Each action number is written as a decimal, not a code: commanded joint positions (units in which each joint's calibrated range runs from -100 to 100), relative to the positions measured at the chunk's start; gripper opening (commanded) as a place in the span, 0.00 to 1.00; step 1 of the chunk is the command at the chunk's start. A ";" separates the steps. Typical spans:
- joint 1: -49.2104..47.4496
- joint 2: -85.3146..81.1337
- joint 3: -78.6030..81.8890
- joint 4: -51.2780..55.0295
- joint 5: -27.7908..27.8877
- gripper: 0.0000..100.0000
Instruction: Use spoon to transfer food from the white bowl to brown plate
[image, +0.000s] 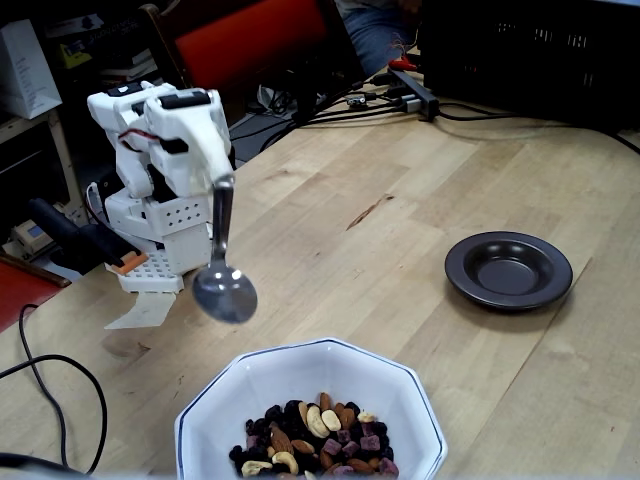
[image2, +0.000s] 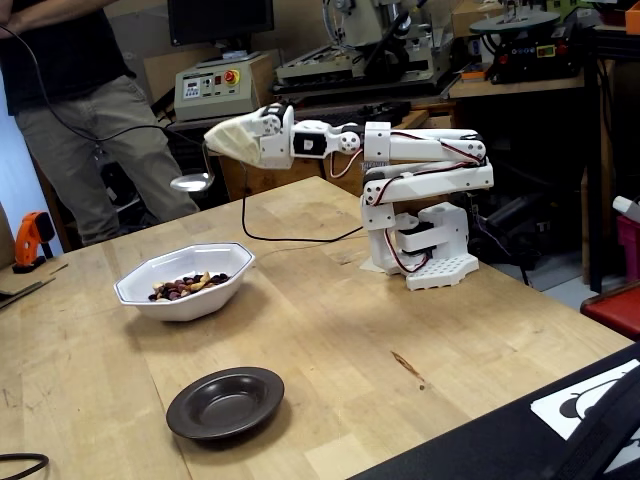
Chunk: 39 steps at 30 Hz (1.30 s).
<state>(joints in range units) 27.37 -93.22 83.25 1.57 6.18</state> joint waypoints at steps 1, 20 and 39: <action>2.63 0.23 -12.28 4.52 0.20 0.04; 2.55 22.74 -44.22 14.48 -0.05 0.04; -2.71 57.14 -48.65 -25.20 0.15 0.05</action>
<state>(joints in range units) 26.06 -38.34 36.28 -15.46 6.23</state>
